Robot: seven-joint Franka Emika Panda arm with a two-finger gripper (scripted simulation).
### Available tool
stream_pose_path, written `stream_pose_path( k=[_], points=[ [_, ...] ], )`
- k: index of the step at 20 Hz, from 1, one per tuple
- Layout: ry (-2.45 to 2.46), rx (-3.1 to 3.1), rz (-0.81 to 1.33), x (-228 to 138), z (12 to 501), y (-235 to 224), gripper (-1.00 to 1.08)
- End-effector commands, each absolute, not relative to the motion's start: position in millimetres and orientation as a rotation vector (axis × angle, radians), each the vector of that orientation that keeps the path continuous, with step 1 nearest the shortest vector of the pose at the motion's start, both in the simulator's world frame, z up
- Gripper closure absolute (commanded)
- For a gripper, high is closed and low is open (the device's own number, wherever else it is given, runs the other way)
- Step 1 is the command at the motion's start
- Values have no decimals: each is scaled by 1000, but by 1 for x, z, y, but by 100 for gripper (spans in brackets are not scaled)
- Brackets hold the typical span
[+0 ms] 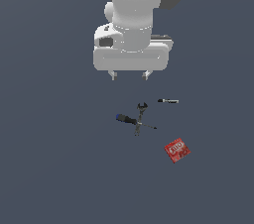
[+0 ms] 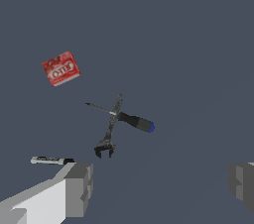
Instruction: Pick up a designated object from a clutter of objects.
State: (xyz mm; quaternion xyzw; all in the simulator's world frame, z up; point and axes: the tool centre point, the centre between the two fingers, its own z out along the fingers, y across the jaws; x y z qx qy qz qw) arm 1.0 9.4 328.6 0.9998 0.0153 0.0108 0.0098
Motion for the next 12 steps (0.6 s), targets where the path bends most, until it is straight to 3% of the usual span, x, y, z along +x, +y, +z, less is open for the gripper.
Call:
stream_pose_path(
  k=[1, 12],
  points=[
    [48, 3122, 34, 1, 329, 9, -92],
    [35, 3150, 26, 5, 333, 13, -92]
  ],
)
